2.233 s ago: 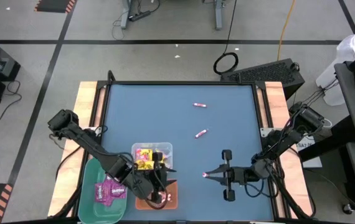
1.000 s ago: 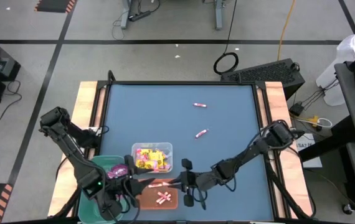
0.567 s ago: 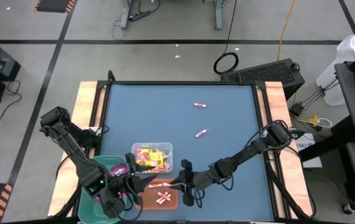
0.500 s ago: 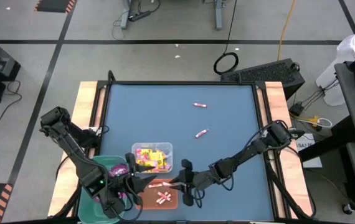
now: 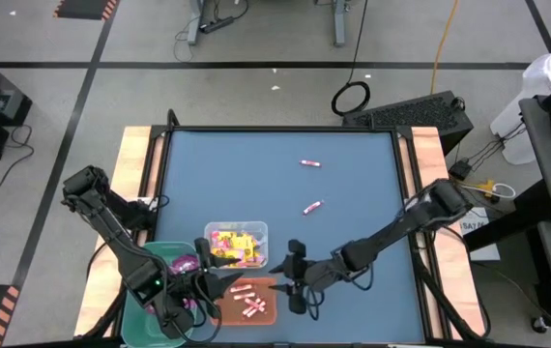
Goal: Sort candy
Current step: Put the red candy into the orange bin
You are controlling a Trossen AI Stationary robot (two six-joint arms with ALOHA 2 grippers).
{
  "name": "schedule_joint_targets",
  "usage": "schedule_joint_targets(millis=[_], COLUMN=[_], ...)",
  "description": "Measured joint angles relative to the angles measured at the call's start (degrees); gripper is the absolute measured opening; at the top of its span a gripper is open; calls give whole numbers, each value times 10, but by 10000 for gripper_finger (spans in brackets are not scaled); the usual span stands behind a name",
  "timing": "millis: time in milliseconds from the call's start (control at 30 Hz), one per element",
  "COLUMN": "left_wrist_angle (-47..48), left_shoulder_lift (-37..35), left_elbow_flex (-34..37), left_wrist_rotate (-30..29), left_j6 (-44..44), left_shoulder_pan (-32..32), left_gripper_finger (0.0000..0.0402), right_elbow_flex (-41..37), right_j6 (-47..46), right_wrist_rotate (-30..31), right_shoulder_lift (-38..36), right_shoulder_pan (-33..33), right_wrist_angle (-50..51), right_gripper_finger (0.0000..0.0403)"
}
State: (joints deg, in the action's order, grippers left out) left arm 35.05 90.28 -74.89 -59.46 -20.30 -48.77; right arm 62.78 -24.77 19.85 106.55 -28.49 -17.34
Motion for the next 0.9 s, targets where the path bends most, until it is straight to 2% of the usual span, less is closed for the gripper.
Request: schedule_joint_targets(millis=[100,267,433,533,600,900], left_wrist_angle=[0,0,0,0,0,0], left_shoulder_lift=[0,0,0,0,0,0], left_elbow_flex=[0,0,0,0,0,0], left_wrist_rotate=[0,0,0,0,0,0], left_j6=[0,-3,-3,-3,-3,-3], left_shoulder_pan=[0,0,0,0,0,0], left_gripper_finger=[162,162,162,162,162,162], right_elbow_flex=[0,0,0,-7,-23,-127], right_j6=[1,-46,-122,-124,-93,178], right_wrist_rotate=[50,205,220,214,186,-14], right_shoulder_lift=[-49,-114,-140,-140,-140,-139], right_shoulder_pan=[1,18,74,117,150,263], right_wrist_angle=[92,284,495,564,563,371], right_gripper_finger=[179,172,176,182,185,184])
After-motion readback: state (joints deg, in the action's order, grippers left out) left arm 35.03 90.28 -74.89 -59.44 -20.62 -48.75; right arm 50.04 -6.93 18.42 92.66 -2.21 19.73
